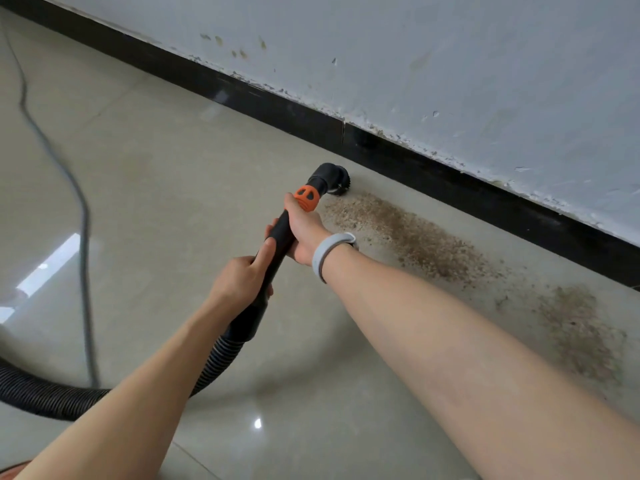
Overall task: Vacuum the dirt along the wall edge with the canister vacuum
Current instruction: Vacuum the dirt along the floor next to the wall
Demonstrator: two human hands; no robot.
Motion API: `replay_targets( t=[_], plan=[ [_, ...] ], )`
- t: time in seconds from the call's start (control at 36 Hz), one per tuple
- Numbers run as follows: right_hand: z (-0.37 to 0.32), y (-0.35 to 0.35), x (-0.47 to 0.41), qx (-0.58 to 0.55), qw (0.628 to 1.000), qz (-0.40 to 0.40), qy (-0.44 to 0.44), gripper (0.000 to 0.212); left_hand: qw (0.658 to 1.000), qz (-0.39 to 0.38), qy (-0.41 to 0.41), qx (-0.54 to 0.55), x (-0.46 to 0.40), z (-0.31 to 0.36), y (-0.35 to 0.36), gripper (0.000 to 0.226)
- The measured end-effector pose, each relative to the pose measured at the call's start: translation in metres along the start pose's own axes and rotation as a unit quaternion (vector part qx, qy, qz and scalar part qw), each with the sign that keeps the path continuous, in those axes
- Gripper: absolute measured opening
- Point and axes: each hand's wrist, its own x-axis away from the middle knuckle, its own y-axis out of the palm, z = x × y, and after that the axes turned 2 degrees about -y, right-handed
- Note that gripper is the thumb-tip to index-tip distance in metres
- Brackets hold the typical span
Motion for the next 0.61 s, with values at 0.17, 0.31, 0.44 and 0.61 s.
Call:
replay_targets(
  t=[0.17, 0.31, 0.44, 0.61],
  plan=[
    [0.003, 0.000, -0.003, 0.048, 0.999, 0.010, -0.004, 0.034, 0.999, -0.020, -0.014, 0.026, 0.001, -0.003, 0.003, 0.077],
    [0.007, -0.001, 0.002, 0.072, 0.997, 0.017, -0.009, 0.052, 0.998, -0.046, -0.025, 0.033, 0.004, -0.005, 0.002, 0.077],
    [0.006, -0.008, 0.006, 0.062, 0.998, 0.018, -0.010, 0.051, 0.997, -0.067, -0.024, 0.042, 0.008, 0.002, 0.001, 0.074],
    [0.003, -0.019, 0.015, 0.028, 0.999, 0.029, -0.013, 0.053, 0.996, -0.089, -0.016, 0.012, 0.014, 0.015, 0.006, 0.072]
  ],
)
